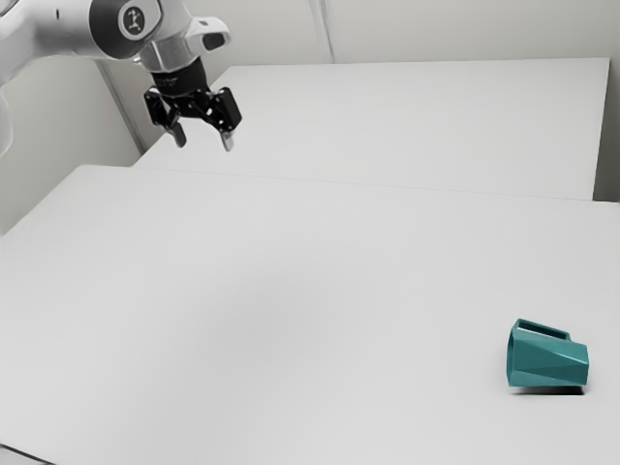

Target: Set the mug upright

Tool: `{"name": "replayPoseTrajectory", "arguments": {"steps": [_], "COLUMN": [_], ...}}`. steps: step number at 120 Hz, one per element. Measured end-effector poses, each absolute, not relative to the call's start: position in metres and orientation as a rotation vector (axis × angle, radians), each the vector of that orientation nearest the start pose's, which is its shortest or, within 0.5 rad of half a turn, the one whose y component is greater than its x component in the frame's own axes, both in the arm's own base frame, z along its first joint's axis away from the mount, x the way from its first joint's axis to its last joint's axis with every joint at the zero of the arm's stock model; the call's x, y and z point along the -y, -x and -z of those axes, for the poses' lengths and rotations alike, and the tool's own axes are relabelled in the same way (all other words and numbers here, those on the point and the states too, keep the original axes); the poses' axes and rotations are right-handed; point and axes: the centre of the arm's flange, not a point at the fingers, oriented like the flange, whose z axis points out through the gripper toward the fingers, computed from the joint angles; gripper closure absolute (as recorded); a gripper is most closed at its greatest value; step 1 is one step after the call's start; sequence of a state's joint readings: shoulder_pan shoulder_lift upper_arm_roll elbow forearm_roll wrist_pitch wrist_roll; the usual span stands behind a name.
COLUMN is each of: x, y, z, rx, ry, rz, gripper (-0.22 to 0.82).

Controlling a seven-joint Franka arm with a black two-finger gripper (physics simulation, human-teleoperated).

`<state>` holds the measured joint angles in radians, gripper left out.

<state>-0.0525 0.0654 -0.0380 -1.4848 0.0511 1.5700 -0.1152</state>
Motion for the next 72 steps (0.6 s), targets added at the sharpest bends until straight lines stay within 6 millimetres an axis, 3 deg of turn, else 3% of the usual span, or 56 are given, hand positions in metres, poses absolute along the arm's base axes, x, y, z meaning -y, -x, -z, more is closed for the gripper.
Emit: {"name": "replayPoseTrajectory", "arguments": {"steps": [52, 72], "x": [0.045, 0.063], "y": [-0.566, -0.553], "z": [-0.637, -0.603], "rx": [0.084, 0.141], "ry": [3.16, 3.308], "rz": [0.075, -0.024], "gripper": [0.0, 0.0]}}
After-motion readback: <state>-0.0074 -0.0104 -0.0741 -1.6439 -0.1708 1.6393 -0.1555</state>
